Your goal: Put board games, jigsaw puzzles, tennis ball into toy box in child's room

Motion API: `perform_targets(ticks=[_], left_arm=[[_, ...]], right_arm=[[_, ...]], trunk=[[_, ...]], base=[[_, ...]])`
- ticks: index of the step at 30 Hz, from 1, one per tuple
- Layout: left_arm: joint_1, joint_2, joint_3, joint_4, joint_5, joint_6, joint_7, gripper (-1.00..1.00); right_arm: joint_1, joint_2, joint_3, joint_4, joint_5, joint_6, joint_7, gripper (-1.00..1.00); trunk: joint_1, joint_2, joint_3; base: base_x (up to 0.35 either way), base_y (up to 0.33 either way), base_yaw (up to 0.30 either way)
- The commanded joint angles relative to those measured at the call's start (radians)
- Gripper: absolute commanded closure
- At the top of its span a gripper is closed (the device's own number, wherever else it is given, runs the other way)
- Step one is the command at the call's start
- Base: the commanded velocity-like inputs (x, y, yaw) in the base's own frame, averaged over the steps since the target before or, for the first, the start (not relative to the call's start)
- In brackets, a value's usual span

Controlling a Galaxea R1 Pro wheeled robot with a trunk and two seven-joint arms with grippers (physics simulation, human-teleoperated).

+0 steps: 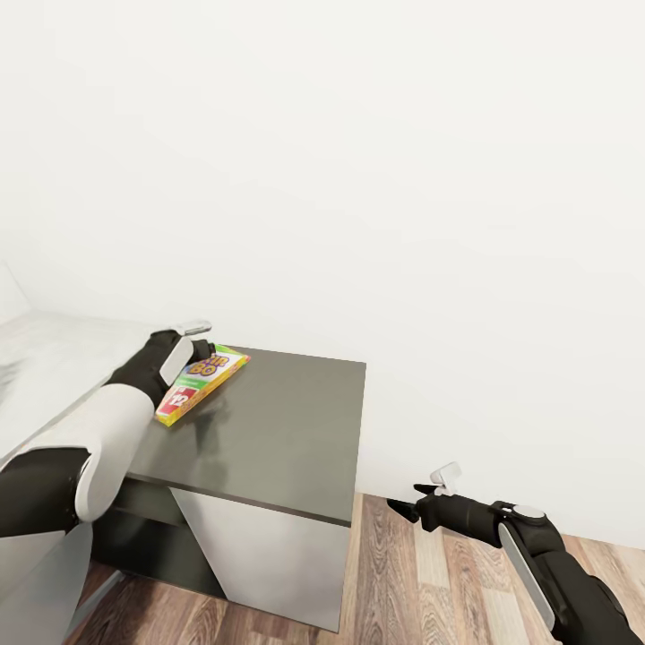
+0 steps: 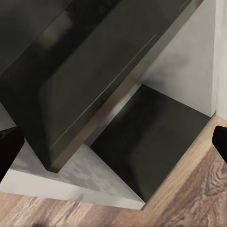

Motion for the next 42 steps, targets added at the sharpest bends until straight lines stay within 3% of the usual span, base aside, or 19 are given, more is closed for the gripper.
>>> perform_targets(ticks=[1,17,36,42], left_arm=[[-0.001,0.000,-0.003,-0.002,0.011,0.008,0.007,-1.00],[-0.046,0.003,-0.002,0.011,0.012,0.089,0.010,-1.00],[-0.049,0.007,-0.001,0.012,0.015,0.091,0.008,-1.00],[-0.049,0.006,-0.001,0.012,0.015,0.091,0.008,-1.00]], right_arm=[[-0.001,-0.001,0.002,-0.001,-0.010,0.009,-0.002,-1.00],[-0.001,-0.002,0.001,-0.002,-0.010,0.009,-0.002,-1.00],[-0.001,-0.001,-0.002,0.001,-0.009,0.005,-0.004,-1.00],[-0.001,0.000,-0.002,0.002,0.026,-0.011,-0.004,-1.00]], trunk=[[0.000,0.000,-0.001],[0.000,0.000,-0.001],[0.000,0.000,-0.001],[0.000,0.000,-0.001]], base=[[0.000,0.000,0.000],[0.000,0.000,0.000],[0.000,0.000,0.000],[0.000,0.000,0.000]])
